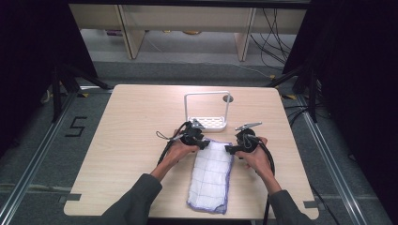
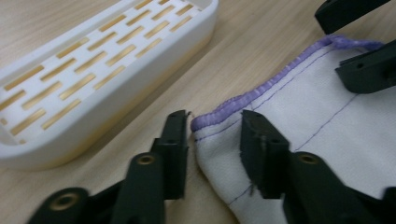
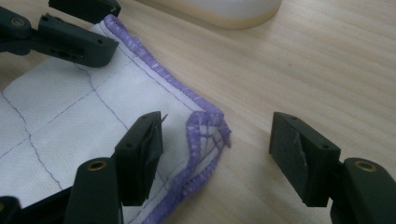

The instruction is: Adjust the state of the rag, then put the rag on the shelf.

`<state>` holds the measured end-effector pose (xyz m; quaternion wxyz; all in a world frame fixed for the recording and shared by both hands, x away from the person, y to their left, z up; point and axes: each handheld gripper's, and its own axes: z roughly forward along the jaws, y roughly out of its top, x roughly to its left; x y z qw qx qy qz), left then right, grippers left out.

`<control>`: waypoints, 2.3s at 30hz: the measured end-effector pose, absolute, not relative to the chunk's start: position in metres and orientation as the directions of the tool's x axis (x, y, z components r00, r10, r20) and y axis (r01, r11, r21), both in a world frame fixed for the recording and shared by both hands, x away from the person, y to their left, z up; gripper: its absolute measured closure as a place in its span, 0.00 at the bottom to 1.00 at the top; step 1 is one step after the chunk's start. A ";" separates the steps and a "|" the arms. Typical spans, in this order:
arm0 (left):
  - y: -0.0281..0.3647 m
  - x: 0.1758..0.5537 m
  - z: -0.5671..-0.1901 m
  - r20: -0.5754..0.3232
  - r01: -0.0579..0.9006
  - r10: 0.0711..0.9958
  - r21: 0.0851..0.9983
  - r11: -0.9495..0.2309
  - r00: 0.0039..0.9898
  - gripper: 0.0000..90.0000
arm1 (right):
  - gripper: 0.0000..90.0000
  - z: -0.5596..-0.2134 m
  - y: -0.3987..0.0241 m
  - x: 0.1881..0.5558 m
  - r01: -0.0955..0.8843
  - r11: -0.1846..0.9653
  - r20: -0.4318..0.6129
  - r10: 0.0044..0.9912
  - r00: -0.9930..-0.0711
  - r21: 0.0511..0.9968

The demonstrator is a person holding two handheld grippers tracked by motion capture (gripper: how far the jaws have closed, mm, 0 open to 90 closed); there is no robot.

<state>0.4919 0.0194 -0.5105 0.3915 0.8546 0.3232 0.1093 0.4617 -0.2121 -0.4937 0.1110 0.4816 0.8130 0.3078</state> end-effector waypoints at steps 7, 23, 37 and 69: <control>0.021 0.489 -0.509 -0.053 0.448 0.616 0.736 -0.508 0.786 0.90 | 0.41 -0.495 -0.210 0.461 0.715 0.368 0.101 0.848 -0.521 0.595; 0.038 0.484 -0.507 -0.041 0.443 0.626 0.742 -0.503 0.778 0.92 | 0.78 -0.499 -0.195 0.465 0.654 0.427 0.091 0.792 -0.604 0.625; 0.053 0.472 -0.491 -0.048 0.408 0.607 0.782 -0.471 0.793 0.93 | 0.94 -0.481 -0.197 0.460 0.560 0.411 0.101 0.735 -0.670 0.719; 0.081 0.450 -0.437 -0.056 0.369 0.601 0.833 -0.412 0.798 0.92 | 0.94 -0.433 -0.189 0.436 0.498 0.372 0.159 0.655 -0.739 0.783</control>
